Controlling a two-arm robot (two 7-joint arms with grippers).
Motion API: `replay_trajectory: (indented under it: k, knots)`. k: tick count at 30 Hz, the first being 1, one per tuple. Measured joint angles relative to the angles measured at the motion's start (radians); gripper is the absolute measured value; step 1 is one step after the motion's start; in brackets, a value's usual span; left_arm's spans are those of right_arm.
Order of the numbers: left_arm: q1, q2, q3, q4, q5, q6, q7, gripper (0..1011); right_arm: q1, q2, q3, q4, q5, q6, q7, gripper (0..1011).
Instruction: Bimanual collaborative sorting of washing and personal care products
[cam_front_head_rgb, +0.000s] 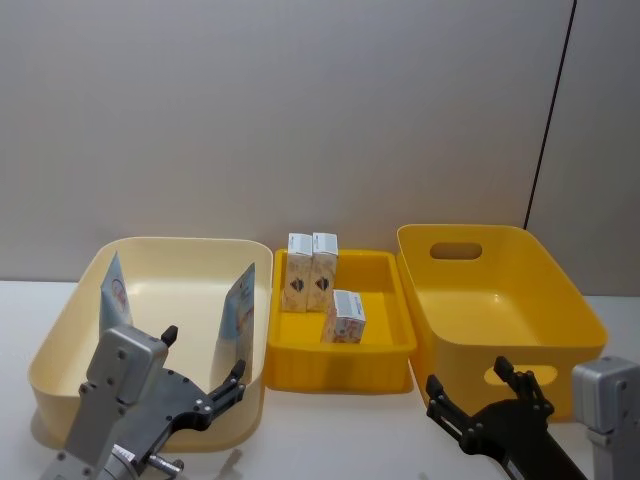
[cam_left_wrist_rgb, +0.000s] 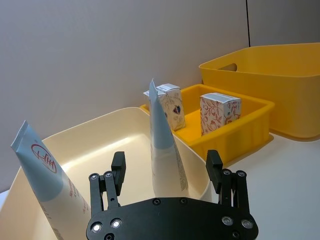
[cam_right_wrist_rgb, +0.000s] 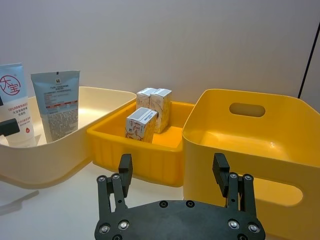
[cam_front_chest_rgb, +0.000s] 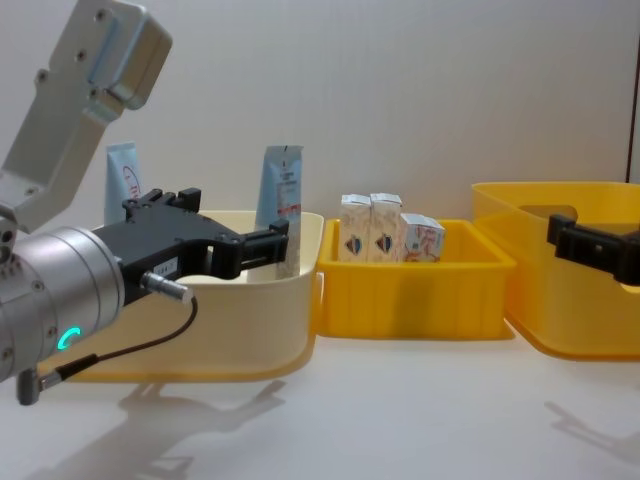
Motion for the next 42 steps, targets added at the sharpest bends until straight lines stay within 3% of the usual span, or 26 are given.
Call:
replay_trajectory:
  k: [42]
  knots:
    - [0.0, 0.0, 0.0, 0.0, 0.0, 0.0, 0.0, 1003, 0.0, 0.0, 0.0, 0.0, 0.0, 0.0, 0.0, 1001]
